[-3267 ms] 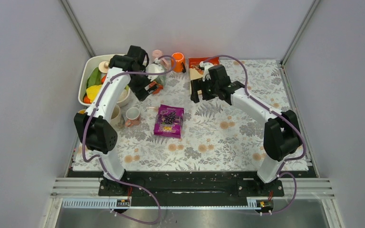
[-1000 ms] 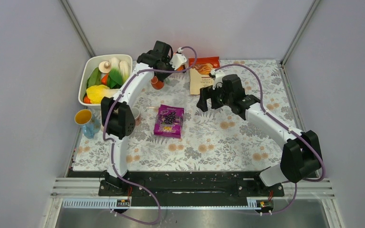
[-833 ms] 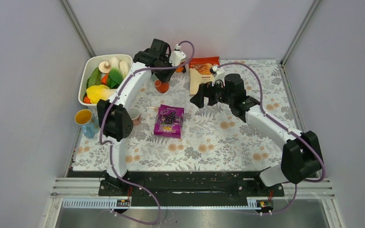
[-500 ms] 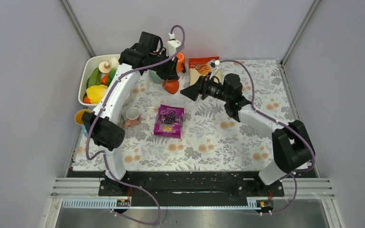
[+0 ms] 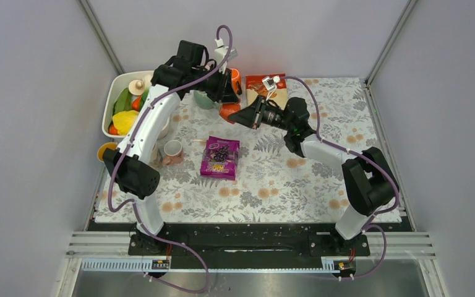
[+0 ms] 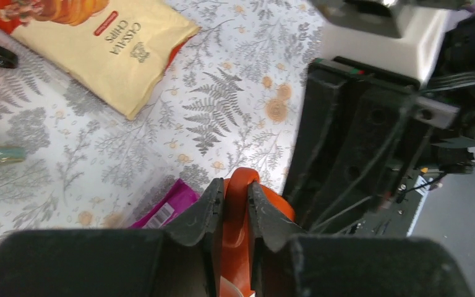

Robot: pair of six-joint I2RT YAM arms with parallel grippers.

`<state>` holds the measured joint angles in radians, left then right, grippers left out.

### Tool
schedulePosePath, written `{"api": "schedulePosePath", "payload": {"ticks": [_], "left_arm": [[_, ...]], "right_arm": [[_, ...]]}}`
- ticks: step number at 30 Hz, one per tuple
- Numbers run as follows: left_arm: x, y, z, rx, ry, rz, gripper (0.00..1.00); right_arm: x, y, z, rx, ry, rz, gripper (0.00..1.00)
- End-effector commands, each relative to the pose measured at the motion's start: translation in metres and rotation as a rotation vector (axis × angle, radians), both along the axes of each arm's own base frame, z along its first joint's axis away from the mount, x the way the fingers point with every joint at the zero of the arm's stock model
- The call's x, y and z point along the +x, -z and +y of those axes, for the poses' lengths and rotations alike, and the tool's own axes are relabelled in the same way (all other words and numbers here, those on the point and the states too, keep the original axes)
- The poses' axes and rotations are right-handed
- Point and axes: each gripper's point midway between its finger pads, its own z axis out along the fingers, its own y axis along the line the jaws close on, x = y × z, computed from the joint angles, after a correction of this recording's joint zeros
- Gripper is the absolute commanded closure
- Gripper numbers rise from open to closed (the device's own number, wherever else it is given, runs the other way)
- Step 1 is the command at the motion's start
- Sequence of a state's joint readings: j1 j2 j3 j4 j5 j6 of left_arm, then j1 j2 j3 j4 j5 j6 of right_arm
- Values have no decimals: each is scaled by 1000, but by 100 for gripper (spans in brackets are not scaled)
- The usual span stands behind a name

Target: Turn the mug right side up

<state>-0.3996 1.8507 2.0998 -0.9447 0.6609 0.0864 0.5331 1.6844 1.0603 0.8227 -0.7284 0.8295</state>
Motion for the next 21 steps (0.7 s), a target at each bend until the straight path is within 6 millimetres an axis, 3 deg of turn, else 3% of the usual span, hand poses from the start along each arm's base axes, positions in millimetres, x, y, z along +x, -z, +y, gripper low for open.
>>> {"api": "schedulePosePath", "payload": {"ticks": [1, 2, 3, 5, 6, 8, 11, 13, 21], "left_arm": [[-8, -18, -10, -73, 22, -25, 100], [-10, -17, -8, -67, 21, -26, 96], [-11, -14, -5, -58, 15, -25, 83], [-10, -8, 5, -29, -10, -30, 40], [-6, -6, 13, -14, -35, -37, 25], [2, -11, 29, 7, -93, -60, 11], [14, -24, 51, 41, -176, -97, 5], [12, -25, 49, 97, -185, -133, 4], [-46, 13, 16, 367, 27, -220, 5]], "right_arm": [[-9, -35, 0, 22, 21, -202, 100], [-7, -30, -2, -18, 45, -220, 100], [-4, -20, -5, -74, 73, -242, 100], [0, -4, -15, -205, 131, -311, 100], [1, 6, -20, -296, 157, -367, 100], [-3, 31, -30, -518, 174, -530, 100], [-25, 69, -36, -859, 87, -918, 100], [-39, 86, -39, -1033, 1, -1179, 100], [-34, 84, -53, -1473, -23, -1493, 100]]}}
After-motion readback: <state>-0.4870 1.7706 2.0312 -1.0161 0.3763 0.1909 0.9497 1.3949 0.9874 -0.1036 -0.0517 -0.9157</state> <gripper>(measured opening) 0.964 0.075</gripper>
